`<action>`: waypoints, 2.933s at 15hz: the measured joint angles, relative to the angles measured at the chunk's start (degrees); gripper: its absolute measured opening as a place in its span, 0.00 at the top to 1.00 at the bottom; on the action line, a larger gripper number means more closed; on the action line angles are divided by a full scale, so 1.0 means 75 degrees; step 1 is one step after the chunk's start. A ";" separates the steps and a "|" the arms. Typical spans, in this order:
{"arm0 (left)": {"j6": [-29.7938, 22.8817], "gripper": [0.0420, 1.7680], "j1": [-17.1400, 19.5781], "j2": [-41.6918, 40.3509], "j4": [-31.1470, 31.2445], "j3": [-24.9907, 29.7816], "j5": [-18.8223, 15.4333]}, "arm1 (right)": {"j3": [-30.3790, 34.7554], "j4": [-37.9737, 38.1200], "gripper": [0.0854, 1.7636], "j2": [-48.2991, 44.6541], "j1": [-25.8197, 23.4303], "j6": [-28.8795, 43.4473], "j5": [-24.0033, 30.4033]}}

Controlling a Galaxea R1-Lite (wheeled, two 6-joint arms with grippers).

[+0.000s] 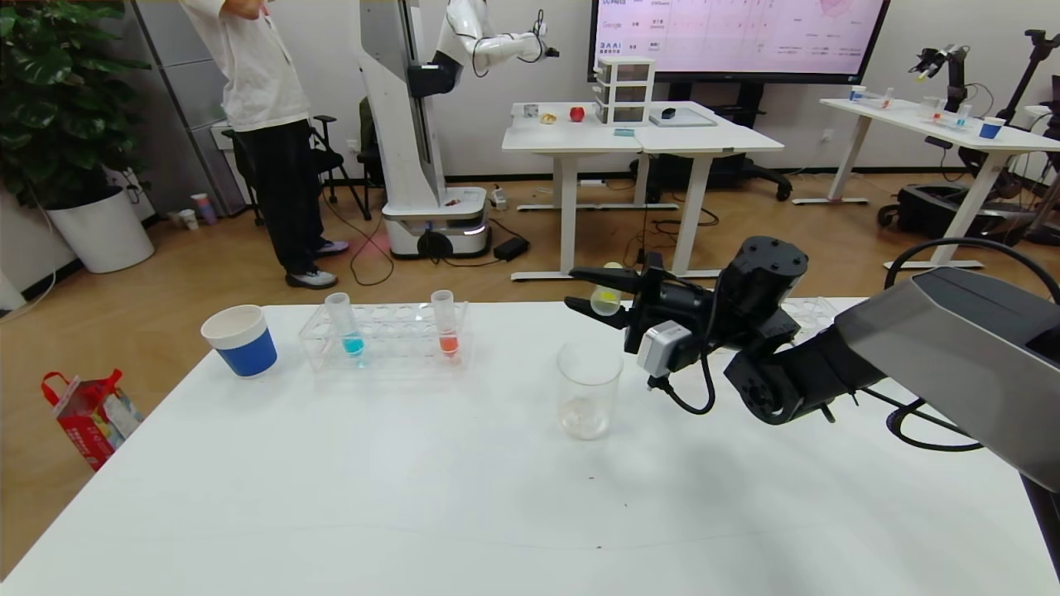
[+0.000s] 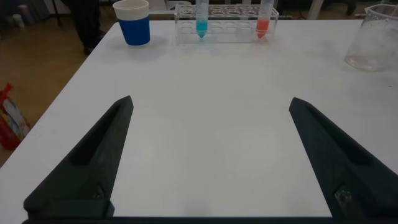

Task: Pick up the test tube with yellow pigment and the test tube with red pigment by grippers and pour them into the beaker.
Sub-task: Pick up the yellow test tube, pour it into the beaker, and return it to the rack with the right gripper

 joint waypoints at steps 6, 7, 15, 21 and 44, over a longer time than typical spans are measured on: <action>-0.0003 0.01 -0.0002 0.0000 -0.0007 0.0000 0.0000 | 0.0294 0.0005 0.74 0.0000 0.0016 -0.0972 0.0023; 0.0000 0.01 -0.0002 0.0000 -0.0003 0.0000 0.0000 | 0.0297 0.0002 0.74 0.0000 0.0008 -0.1057 0.0026; 0.0000 0.01 -0.0002 0.0000 -0.0003 0.0000 0.0000 | 0.0179 0.0031 0.74 0.0028 -0.0062 -0.1474 0.0015; 0.0003 0.01 -0.0002 0.0000 -0.0003 0.0000 0.0000 | -0.0151 0.0060 0.74 0.0143 -0.0062 -0.1845 0.0011; 0.0000 0.01 -0.0002 0.0000 -0.0003 0.0000 0.0000 | -0.0393 0.0743 0.74 -0.0171 0.0026 -0.1206 -0.0098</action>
